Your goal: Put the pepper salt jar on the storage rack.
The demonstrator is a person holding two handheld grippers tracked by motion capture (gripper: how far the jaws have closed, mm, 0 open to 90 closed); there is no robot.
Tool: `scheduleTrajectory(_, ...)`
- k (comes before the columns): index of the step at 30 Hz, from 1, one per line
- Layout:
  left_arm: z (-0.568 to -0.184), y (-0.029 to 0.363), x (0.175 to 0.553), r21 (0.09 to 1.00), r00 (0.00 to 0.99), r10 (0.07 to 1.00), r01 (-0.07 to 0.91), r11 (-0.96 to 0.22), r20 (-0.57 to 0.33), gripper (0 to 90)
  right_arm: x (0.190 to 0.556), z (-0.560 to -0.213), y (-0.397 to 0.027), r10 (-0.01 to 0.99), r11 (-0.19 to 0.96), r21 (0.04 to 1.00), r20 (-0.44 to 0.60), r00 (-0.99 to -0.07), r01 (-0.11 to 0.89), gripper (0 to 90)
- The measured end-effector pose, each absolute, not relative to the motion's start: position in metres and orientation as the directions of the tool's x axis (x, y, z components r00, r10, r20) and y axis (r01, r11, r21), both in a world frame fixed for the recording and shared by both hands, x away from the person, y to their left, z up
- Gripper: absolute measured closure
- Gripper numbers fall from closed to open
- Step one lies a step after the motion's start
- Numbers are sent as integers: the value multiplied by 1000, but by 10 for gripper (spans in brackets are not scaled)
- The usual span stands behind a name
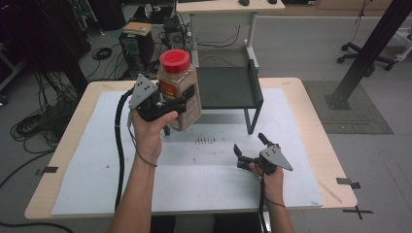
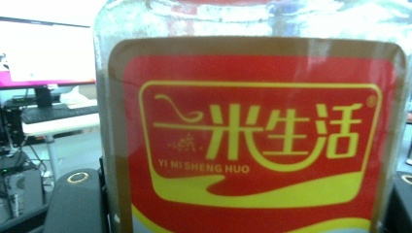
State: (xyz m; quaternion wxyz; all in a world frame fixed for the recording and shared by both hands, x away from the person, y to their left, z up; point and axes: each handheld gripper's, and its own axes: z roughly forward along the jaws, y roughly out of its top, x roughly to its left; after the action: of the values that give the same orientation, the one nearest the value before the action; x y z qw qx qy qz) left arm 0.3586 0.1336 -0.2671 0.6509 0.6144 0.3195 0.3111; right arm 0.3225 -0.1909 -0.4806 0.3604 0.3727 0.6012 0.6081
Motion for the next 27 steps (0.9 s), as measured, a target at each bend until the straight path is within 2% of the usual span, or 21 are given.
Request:
scheduleTrajectory(6, -266, 134, 385, 999, 582, 813, -12, 50, -33, 250, 323, -481, -191, 887, -17, 1000, 19, -462, 8, 0)
scheduleTrajectory(27, -269, 126, 426, 999, 571, 821, 10, 35, -34, 250, 322, -481, -191, 887, -21, 1000, 21, -462, 4, 0)
